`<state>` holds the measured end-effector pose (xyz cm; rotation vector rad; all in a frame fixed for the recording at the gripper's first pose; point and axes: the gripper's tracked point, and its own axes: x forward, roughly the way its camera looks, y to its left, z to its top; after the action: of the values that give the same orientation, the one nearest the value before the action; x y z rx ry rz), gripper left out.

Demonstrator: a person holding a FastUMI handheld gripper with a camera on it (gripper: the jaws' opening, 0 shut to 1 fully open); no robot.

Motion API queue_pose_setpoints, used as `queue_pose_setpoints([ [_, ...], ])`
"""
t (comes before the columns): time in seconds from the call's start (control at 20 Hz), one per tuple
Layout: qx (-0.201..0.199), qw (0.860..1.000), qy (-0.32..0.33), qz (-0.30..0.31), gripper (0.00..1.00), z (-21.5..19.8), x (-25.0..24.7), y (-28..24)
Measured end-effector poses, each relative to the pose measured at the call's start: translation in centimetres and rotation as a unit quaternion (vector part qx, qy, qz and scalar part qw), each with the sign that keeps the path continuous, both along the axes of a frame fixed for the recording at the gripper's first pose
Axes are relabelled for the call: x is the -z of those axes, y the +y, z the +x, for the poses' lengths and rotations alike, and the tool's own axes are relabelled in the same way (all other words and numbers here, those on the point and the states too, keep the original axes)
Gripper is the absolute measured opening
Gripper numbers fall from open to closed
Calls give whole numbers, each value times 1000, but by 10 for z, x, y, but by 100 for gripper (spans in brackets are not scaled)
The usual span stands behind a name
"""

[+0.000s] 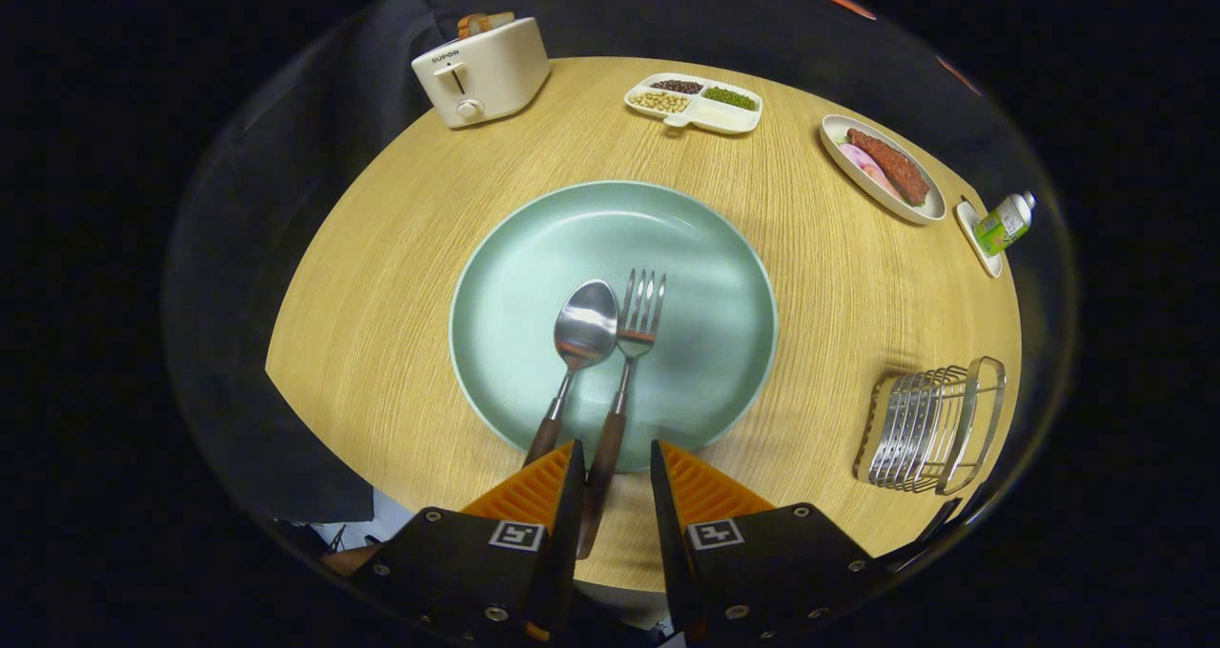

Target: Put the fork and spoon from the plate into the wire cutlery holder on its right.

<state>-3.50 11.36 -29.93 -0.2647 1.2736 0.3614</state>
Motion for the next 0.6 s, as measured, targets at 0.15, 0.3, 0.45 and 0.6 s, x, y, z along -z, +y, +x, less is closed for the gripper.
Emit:
queue_pose_setpoints([
  [0.15,-10,1000,12,-9,34,1,6,5],
  [0.3,-20,999,21,-28,28,3,14,2],
  [0.45,-6,999,28,-26,18,8,18,1],
  [0.6,5,999,29,-19,12,15,20,-3],
])
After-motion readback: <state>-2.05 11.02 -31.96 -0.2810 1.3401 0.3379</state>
